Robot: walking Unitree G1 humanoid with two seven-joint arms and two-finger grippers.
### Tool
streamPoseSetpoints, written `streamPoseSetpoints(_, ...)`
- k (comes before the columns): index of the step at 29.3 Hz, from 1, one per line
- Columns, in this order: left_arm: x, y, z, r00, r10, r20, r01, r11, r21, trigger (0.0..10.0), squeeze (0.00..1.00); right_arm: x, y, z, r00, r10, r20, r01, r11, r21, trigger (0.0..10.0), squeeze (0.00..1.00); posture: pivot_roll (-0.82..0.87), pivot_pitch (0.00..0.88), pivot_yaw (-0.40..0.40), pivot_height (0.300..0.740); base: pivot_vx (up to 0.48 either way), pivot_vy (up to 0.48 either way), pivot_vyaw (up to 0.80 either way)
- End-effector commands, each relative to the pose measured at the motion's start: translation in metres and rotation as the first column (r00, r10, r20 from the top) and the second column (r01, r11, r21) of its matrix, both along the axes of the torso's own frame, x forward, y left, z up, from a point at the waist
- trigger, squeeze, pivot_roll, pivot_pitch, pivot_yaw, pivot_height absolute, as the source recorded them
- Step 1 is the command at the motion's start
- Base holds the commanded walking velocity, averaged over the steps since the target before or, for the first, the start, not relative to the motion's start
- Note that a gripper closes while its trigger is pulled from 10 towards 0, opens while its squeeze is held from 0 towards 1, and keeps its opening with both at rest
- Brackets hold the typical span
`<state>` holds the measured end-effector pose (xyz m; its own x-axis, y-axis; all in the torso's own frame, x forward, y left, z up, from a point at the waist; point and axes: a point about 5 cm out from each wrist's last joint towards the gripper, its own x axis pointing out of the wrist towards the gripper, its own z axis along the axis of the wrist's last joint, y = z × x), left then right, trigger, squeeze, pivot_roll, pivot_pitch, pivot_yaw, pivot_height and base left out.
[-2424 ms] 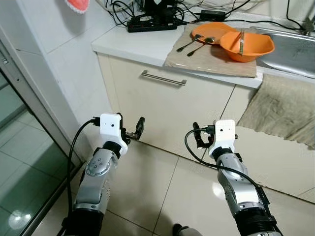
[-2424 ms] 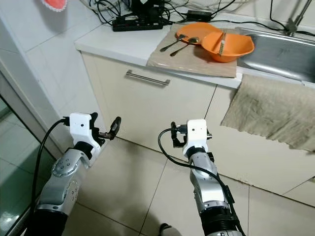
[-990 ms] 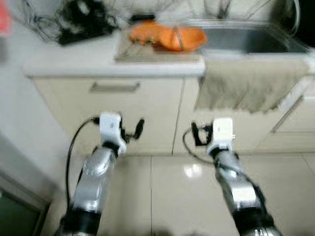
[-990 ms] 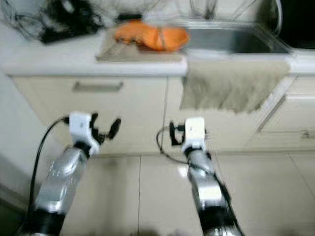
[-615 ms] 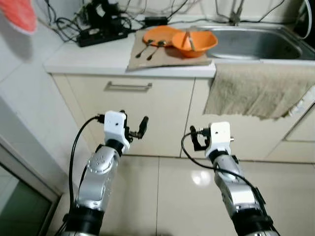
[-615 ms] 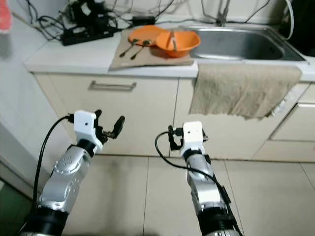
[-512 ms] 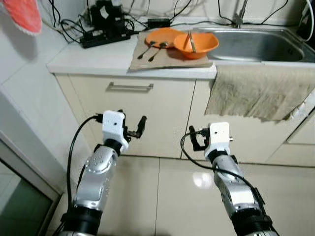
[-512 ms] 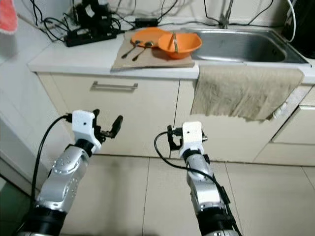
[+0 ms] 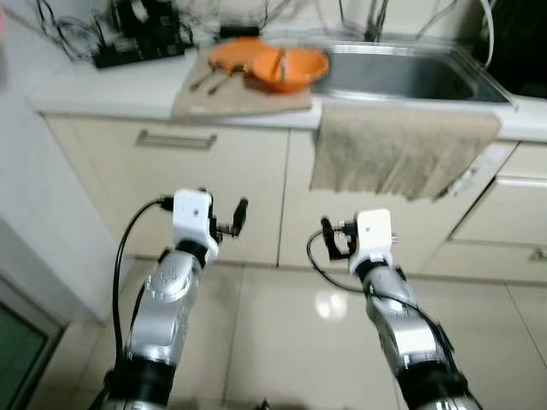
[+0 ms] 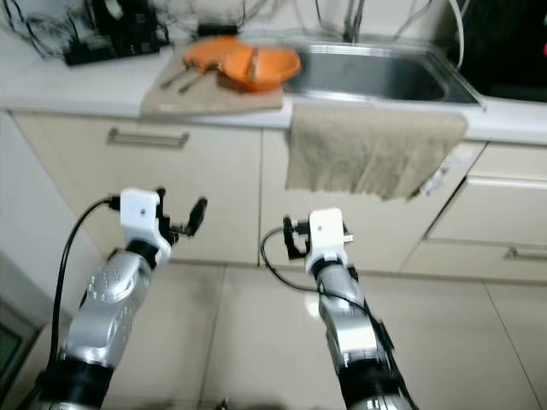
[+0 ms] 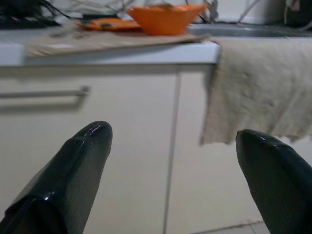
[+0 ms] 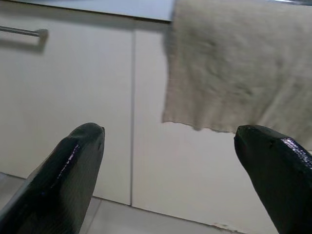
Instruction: Kitchen organization
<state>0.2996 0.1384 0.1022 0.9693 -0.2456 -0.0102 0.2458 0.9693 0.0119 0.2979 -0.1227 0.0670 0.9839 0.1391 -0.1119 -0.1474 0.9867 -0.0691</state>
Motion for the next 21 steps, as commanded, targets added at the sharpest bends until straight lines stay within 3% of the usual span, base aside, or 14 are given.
streamPoseSetpoints(1,0.0,-0.006,-0.002,1.0,-0.005,-0.006,0.005,1.0,0.021,10.0,0.0,0.001,-0.007,0.0,1.0,-0.009,0.001,0.009,1.0,-0.017,10.0,0.0,0.05,0.0,0.026,0.74,0.0,0.0,0.0)
streamPoseSetpoints(3,0.001,-0.005,-0.004,1.0,0.017,-0.007,-0.017,0.998,0.062,10.0,0.0,0.001,-0.007,0.0,1.0,-0.007,-0.001,0.007,1.0,-0.017,10.0,0.0,0.05,0.0,0.027,0.74,0.0,0.0,0.0)
streamPoseSetpoints(4,0.0,-0.006,-0.002,1.0,0.006,0.017,-0.006,0.999,0.04,10.0,0.0,0.0,-0.006,-0.001,1.0,-0.006,-0.001,0.006,1.0,-0.017,10.0,0.0,0.05,0.0,0.027,0.74,0.0,0.0,0.0)
streamPoseSetpoints(5,0.0,-0.007,0.0,1.0,-0.007,0.015,0.006,1.0,0.027,10.0,0.1,0.001,-0.006,-0.001,1.0,-0.006,-0.001,0.006,1.0,-0.017,10.0,0.0,0.04,0.0,0.027,0.74,0.0,0.0,0.0)
streamPoseSetpoints(8,0.001,-0.007,0.006,0.999,0.0,0.048,-0.001,1.0,0.028,10.0,0.01,0.001,-0.005,0.002,1.0,-0.002,0.019,0.003,1.0,-0.031,10.0,0.0,0.04,0.0,0.028,0.74,0.285,0.0,0.0)
streamPoseSetpoints(12,0.003,-0.01,0.018,0.996,0.004,0.089,-0.004,1.0,0.006,10.0,0.0,0.003,-0.007,0.02,0.991,-0.018,0.135,0.026,0.998,-0.06,10.0,0.0,0.04,0.0,0.029,0.74,0.48,0.0,0.0)
streamPoseSetpoints(14,0.006,-0.011,0.032,0.991,0.009,0.135,-0.005,1.0,-0.027,10.0,0.0,0.007,-0.011,0.042,0.97,-0.046,0.24,0.065,0.996,-0.068,10.0,0.0,0.04,0.0,0.033,0.74,0.48,0.0,0.0)
streamPoseSetpoints(19,0.013,-0.009,0.042,0.991,0.015,0.134,-0.008,0.998,-0.059,10.0,0.0,0.014,-0.017,0.062,0.956,-0.066,0.286,0.088,0.994,-0.064,10.0,0.0,0.03,0.0,0.04,0.74,0.48,0.0,0.0)
streamPoseSetpoints(21,0.02,-0.011,0.044,0.996,-0.01,0.093,0.015,0.999,-0.052,10.0,0.0,0.019,-0.02,0.073,0.95,-0.069,0.303,0.087,0.995,-0.047,10.0,0.0,0.03,0.0,0.043,0.74,0.48,0.0,0.0)
